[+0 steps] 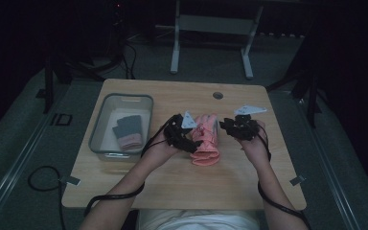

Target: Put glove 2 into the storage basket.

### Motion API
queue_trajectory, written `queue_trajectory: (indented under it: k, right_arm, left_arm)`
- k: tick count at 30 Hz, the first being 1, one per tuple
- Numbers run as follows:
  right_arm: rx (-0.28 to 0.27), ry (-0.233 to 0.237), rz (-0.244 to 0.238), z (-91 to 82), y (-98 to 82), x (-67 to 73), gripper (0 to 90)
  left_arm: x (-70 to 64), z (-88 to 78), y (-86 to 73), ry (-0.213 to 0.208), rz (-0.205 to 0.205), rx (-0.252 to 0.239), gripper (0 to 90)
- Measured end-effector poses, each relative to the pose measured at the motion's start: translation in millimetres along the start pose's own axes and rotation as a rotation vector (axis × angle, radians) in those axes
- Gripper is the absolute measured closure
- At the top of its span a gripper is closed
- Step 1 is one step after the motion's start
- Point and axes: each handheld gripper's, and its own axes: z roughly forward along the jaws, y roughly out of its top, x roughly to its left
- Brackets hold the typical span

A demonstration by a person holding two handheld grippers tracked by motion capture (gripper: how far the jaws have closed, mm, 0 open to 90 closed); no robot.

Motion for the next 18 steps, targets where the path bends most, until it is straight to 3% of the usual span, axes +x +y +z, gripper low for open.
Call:
queue_trajectory:
  k: [2, 4, 7, 13, 18]
  right_arm:
    - [0.005, 0.023, 0.01, 5.0, 0.8, 1.7, 70.0]
    - [0.003, 0.042, 0.023, 10.4, 2.5, 5.7, 67.7]
    - [0.011, 0.047, 0.023, 19.3, 5.8, 12.5, 62.3]
    - [0.054, 0.032, 0.05, 38.6, 4.1, 18.0, 52.5]
    - [0.122, 0.027, 0.099, 49.3, -16.0, 9.7, 47.1]
  left_arm:
    - [4.7, 8.4, 1.8, 0.037, -0.02, 0.009, 22.9]
    - [9.5, 14.1, 2.4, 0.036, -0.049, 0.009, 30.8]
    - [15.0, 19.0, 2.4, 0.05, -0.08, 0.023, 35.4]
    - [27.0, 25.1, -5.5, 0.046, -0.174, 0.06, 31.5]
    - [31.5, 36.2, -14.3, 0.01, -0.228, 0.084, 28.0]
